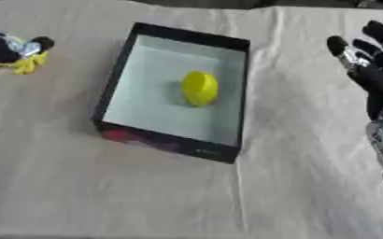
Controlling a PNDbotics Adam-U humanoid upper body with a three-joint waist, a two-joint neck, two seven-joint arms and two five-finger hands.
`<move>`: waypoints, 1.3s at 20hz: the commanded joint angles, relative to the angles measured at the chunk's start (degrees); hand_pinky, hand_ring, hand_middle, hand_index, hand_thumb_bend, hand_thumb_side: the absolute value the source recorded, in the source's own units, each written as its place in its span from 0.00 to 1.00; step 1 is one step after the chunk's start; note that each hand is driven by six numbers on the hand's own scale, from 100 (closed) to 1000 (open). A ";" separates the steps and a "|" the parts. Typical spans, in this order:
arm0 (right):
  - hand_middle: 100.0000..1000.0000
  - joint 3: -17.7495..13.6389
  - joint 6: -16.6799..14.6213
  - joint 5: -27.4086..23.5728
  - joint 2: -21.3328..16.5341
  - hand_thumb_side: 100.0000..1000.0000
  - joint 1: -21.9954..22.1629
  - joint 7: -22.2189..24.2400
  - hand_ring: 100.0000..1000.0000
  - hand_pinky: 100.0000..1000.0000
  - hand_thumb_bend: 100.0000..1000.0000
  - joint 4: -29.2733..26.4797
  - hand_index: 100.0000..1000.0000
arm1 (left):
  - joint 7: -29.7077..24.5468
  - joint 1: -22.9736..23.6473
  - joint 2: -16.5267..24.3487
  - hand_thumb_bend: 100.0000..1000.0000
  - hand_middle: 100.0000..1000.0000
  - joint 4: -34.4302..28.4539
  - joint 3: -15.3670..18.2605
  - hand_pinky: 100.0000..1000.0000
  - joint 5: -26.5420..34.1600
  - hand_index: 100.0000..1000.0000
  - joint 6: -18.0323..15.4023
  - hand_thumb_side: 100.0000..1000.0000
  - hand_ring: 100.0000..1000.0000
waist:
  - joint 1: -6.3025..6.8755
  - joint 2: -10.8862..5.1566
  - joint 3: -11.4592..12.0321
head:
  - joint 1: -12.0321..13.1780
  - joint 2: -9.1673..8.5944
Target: Pick up objects on the table and place them in the box.
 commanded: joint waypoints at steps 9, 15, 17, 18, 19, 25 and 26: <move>0.83 -0.29 0.00 -0.32 -1.31 0.19 -0.84 0.48 0.82 0.92 0.71 -0.64 0.82 | 0.61 -4.83 8.47 0.67 0.72 24.42 3.46 0.78 -2.33 0.84 -1.61 0.06 0.68 | -0.49 -0.69 -1.13 | 1.60 -0.03; 0.83 0.16 0.20 -0.50 -0.98 0.18 -1.56 1.02 0.82 0.92 0.71 -0.70 0.82 | 0.17 -9.79 6.81 0.67 0.72 32.73 3.11 0.78 0.06 0.84 -4.12 0.07 0.68 | -0.74 0.11 -2.30 | 2.62 -0.10; 0.83 0.34 0.24 -0.53 -0.86 0.19 -1.91 1.23 0.82 0.92 0.71 -0.70 0.82 | -0.19 -11.50 6.12 0.67 0.72 34.65 2.82 0.78 -0.06 0.84 -4.55 0.07 0.67 | -0.69 0.54 -2.72 | 3.09 -0.36; 0.83 0.41 0.25 -0.56 -0.79 0.19 -2.08 1.32 0.82 0.92 0.71 -0.70 0.82 | -0.32 -12.20 5.78 0.67 0.72 35.61 2.77 0.78 -0.19 0.84 -4.80 0.07 0.67 | -0.67 0.68 -2.87 | 3.27 -0.45; 0.83 0.52 0.25 -0.57 -0.73 0.18 -2.35 1.43 0.82 0.92 0.71 -0.72 0.82 | -0.49 -12.92 5.36 0.68 0.72 36.50 2.67 0.78 -0.37 0.84 -5.19 0.06 0.68 | -0.64 0.92 -3.18 | 3.56 -0.65; 0.83 1.10 0.40 -0.75 -0.58 0.18 -3.51 2.11 0.82 0.92 0.71 -0.78 0.82 | -0.83 -16.30 3.19 0.68 0.72 39.86 1.82 0.78 -3.80 0.84 -7.32 0.04 0.69 | -0.51 2.03 -4.67 | 4.72 -1.71; 0.83 1.21 0.43 -0.79 -0.54 0.18 -3.65 2.25 0.82 0.92 0.71 -0.78 0.82 | -0.68 -16.73 2.84 0.67 0.72 40.37 1.82 0.78 -4.71 0.83 -7.46 0.03 0.68 | -0.50 2.16 -4.88 | 4.90 -1.90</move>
